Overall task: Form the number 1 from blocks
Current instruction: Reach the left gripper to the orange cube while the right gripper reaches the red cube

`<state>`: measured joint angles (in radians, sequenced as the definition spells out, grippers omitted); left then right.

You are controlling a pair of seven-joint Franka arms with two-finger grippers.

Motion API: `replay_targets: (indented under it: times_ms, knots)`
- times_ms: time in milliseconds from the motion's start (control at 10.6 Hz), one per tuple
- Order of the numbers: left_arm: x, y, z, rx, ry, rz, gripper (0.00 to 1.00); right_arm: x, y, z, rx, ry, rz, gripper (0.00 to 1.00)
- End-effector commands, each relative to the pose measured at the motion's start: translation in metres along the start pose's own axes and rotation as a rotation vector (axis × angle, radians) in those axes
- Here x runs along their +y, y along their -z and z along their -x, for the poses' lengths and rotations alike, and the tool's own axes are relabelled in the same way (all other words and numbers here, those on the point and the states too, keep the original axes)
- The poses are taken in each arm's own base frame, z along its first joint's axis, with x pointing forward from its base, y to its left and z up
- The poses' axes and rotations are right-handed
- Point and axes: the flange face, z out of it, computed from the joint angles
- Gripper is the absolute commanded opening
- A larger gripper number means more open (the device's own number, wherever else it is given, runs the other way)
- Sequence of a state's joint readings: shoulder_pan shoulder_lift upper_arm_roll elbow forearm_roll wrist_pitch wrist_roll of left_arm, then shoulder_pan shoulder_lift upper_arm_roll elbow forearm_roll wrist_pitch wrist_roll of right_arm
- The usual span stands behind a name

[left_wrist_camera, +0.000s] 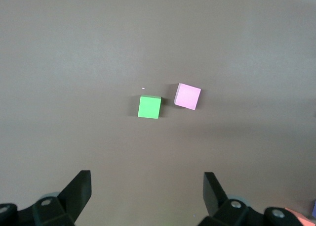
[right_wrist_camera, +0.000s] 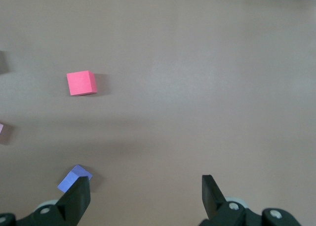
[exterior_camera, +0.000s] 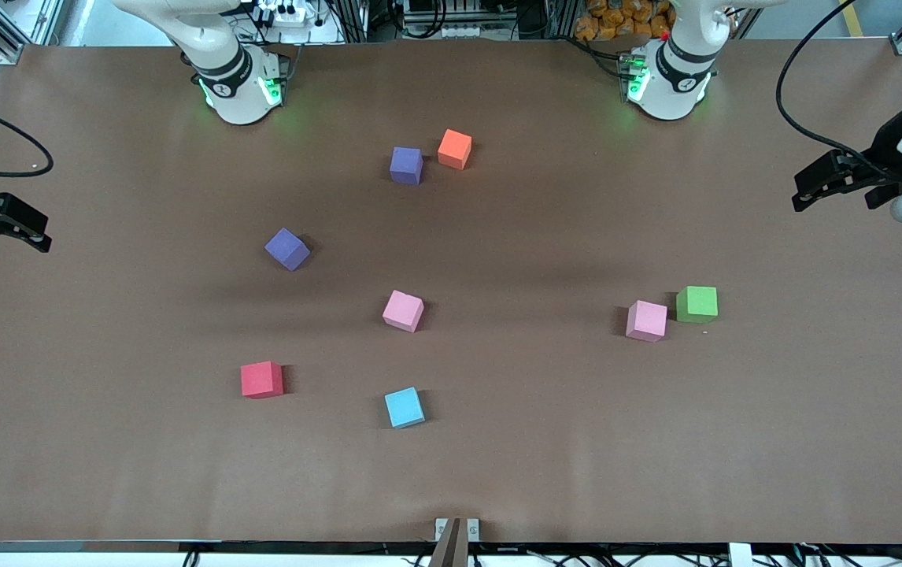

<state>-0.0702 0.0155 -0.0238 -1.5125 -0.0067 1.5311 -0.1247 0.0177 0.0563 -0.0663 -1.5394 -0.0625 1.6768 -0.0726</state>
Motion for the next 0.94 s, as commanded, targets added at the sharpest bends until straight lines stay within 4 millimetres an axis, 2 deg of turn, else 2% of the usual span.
replay_targets:
  times_ms: [0,188,282,376,659,847]
  knots:
    - [0.002,0.005,0.004,-0.006,-0.024,0.011,1.0,0.003,0.006,-0.004,0.007,0.005,-0.018,1.0]
    - [0.004,0.001,0.005,-0.032,-0.016,-0.015,1.0,0.002,0.005,-0.003,0.003,0.008,-0.019,1.0]
    - [0.015,-0.006,0.005,-0.047,-0.036,-0.008,1.0,0.002,0.005,-0.003,0.001,0.007,-0.019,1.0]
    - [0.042,-0.016,0.006,-0.065,-0.076,-0.001,1.0,0.0,0.005,-0.003,0.002,0.007,-0.019,1.0]
    - [0.148,-0.06,0.033,-0.128,-0.083,0.01,1.0,-0.01,0.0,-0.005,-0.01,0.018,-0.021,1.0]
    - [0.215,-0.12,0.066,-0.159,-0.11,0.029,1.0,-0.016,-0.005,-0.007,-0.015,0.007,-0.035,1.0]
